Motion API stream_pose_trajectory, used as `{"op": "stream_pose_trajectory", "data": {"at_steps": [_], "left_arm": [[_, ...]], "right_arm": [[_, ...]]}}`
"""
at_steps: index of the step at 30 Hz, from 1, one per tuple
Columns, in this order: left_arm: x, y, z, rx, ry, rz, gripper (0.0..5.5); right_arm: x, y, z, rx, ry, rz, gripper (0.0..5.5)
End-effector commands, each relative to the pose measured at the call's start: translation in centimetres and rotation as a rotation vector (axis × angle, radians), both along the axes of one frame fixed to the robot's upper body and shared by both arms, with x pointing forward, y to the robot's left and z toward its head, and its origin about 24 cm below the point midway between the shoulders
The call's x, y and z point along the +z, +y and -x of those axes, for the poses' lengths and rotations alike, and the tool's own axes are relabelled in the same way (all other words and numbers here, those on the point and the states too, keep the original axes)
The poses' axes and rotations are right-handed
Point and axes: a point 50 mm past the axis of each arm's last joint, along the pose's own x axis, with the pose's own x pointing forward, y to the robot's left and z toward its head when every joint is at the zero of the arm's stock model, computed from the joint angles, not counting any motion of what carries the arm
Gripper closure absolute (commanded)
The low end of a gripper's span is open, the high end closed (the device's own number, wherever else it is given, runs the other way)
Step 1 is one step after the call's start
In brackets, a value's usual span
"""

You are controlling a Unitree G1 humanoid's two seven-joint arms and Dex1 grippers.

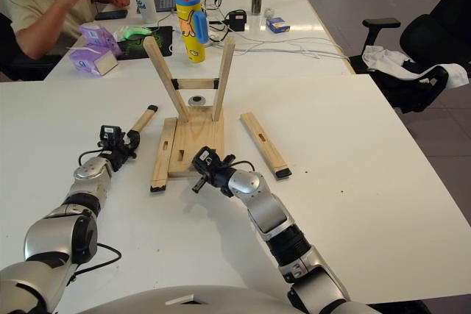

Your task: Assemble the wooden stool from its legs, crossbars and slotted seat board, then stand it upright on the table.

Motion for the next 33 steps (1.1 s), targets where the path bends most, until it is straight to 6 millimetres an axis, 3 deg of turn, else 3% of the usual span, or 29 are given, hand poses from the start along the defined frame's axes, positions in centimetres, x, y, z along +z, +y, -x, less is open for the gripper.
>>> {"op": "stream_pose_trajectory", "data": {"at_steps": [1, 6, 13, 20, 26, 31, 33], "left_arm": [[-1.1, 0.2, 0.7, 0.005, 0.066, 0.007, 3.13], [-1.2, -0.1, 0.7, -0.020, 0.081, 0.026, 3.13], [-1.7, -0.2, 1.0, -0.023, 0.102, 0.043, 4.10], [-2.0, 0.8, 1.6, 0.035, 0.113, 0.038, 4.10], [-1.8, 0.2, 2.1, -0.016, -0.004, 0.094, 4.10], [-0.9, -1.0, 2.9, -0.110, -0.183, 0.083, 4.10], [-0.4, -1.3, 3.1, -0.138, -0.215, 0.078, 4.10]], "right_arm": [[0.2, 0.0, 0.0, 0.014, -0.005, 0.013, 5.50], [0.3, 0.0, -0.2, 0.024, -0.012, 0.017, 5.50], [0.4, 0.1, 0.0, 0.035, -0.012, 0.021, 5.50], [0.3, -0.1, -0.1, 0.043, -0.014, 0.036, 5.50], [0.4, -0.5, -0.1, 0.014, -0.022, 0.019, 5.50], [1.7, -1.3, -0.8, -0.082, 0.007, -0.180, 5.50], [1.9, -2.1, -1.3, -0.107, 0.081, -0.243, 5.13]]}}
